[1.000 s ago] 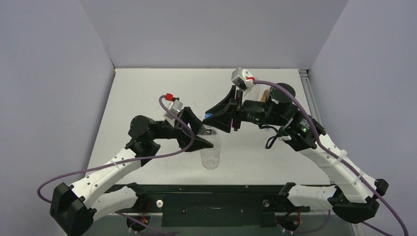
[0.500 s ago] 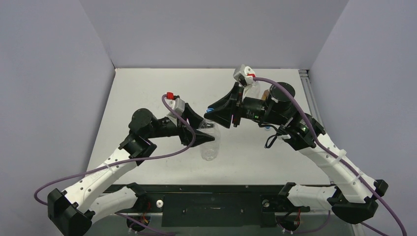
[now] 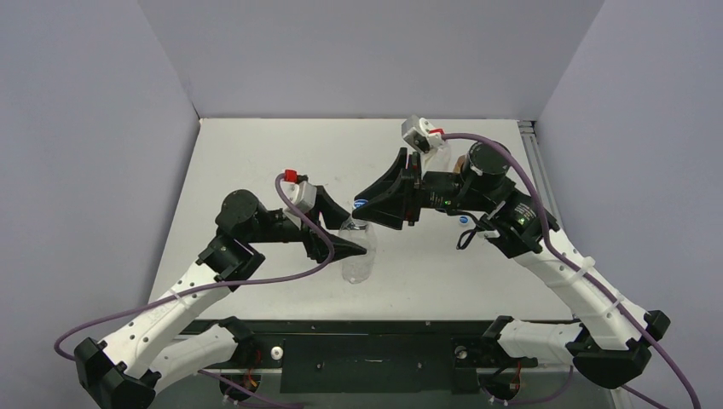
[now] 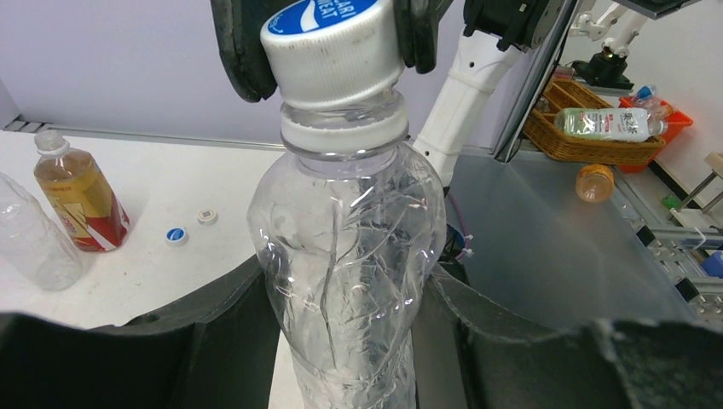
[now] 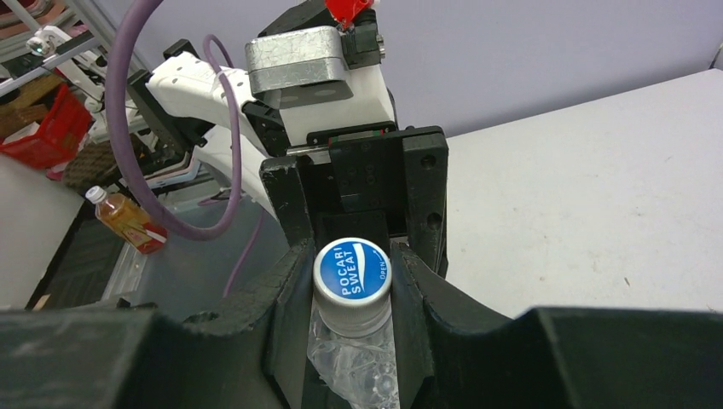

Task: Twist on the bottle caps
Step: Screw the bottle cap onto the plastic bottle.

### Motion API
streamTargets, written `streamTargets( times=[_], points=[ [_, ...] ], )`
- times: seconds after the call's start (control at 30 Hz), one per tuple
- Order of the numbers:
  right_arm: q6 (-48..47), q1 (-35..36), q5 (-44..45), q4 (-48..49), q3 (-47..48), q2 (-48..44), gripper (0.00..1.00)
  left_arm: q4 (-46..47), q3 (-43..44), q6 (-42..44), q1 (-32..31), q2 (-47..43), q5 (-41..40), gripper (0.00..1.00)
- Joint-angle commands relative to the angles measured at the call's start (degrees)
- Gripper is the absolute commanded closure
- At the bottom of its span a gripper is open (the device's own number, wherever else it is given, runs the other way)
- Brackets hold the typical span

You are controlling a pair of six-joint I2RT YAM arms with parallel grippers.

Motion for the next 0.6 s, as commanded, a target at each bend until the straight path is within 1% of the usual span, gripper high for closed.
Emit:
streamTargets(
  times=[0.0, 0.07, 0.1, 0.13, 0.17, 0.2, 0.3, 0.4, 0.57],
  points=[
    [-1.23, 2.12, -1.09, 2.35, 2.70, 0.40, 1.00, 4.94, -0.83, -5.37, 0.19, 0.26, -3.36, 0.97],
    [-4.15, 3.77, 4.26, -2.10, 4.59, 1.26, 1.00, 5.14, -0.61, -6.46, 0.22, 0.04, -7.67, 0.97],
    [-5.88, 4.34, 7.54, -3.52, 5.46, 1.82, 1.00, 4.92, -0.48, -6.72, 0.24, -0.19, -11.30, 0.97],
    [-6.42, 5.43, 9.36, -5.14, 5.58, 1.99, 1.00, 4.60, -0.15, -6.88, 0.24, -0.25, -13.03, 0.97],
    [-7.15, 5.96, 13.13, -5.69, 5.60, 2.16, 1.00, 4.30, 0.10, -7.07, 0.24, -0.24, -15.50, 0.97],
    [-7.63, 6.84, 14.88, -6.61, 5.52, 2.16, 1.00, 3.74, 0.80, -7.14, 0.24, -0.10, -16.73, 0.97],
    [-8.99, 8.81, 23.74, -7.36, 4.33, 1.84, 1.00, 3.50, 2.01, -8.08, 0.24, 0.83, -18.38, 0.97],
    [-9.57, 10.17, 28.40, -8.59, 4.22, 2.30, 1.00, 1.89, 3.31, -7.78, 0.24, 1.22, -21.19, 0.98],
    [-9.84, 13.07, 37.43, -9.97, 4.25, 3.16, 1.00, -2.11, 4.71, -3.99, 0.09, 1.52, -29.53, 0.98]
  ],
)
